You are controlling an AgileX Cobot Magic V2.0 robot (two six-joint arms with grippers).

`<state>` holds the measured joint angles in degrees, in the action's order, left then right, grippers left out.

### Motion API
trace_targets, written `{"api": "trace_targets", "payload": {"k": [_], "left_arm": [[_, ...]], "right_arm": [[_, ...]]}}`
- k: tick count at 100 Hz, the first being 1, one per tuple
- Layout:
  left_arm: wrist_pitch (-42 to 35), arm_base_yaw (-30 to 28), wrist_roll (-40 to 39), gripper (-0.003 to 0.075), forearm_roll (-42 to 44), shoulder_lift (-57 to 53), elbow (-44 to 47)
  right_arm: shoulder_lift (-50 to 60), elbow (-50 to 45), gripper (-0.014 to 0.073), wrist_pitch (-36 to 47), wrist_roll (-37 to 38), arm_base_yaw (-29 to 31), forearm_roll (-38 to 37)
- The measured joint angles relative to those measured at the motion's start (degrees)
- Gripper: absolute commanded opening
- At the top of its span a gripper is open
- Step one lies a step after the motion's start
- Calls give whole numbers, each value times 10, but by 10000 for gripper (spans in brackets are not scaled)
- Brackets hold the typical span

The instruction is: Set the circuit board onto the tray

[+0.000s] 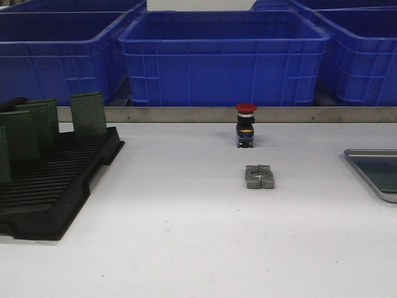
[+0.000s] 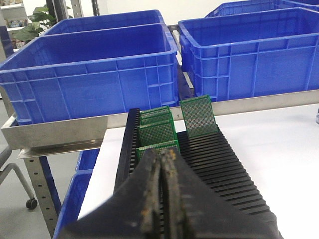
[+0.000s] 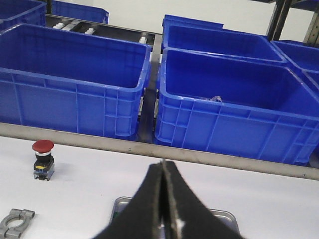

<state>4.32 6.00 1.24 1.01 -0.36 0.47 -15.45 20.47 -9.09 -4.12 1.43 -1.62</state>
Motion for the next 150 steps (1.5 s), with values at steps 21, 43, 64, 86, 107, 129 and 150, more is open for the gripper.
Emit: {"api": "trace_targets", "payload": {"k": [21, 43, 64, 86, 107, 129, 150], "left_arm": [[0, 0, 0, -18, 0, 0, 0], [0, 0, 0, -18, 0, 0, 0], [-1, 0, 0, -18, 0, 0, 0], [-1, 0, 0, -18, 0, 0, 0], [-1, 0, 0, -18, 0, 0, 0], [-1, 0, 0, -18, 0, 0, 0], [-1, 0, 0, -18, 0, 0, 0]], "right_arm": [[51, -68, -69, 53, 26, -10, -26], [135, -144, -69, 69, 45, -10, -28], [160, -210, -69, 101, 64, -10, -28], [160, -219, -69, 124, 68, -10, -28], [160, -219, -69, 125, 68, -10, -28], [160, -219, -69, 125, 69, -10, -28], [160, -219, -69, 125, 69, -10, -28]]}}
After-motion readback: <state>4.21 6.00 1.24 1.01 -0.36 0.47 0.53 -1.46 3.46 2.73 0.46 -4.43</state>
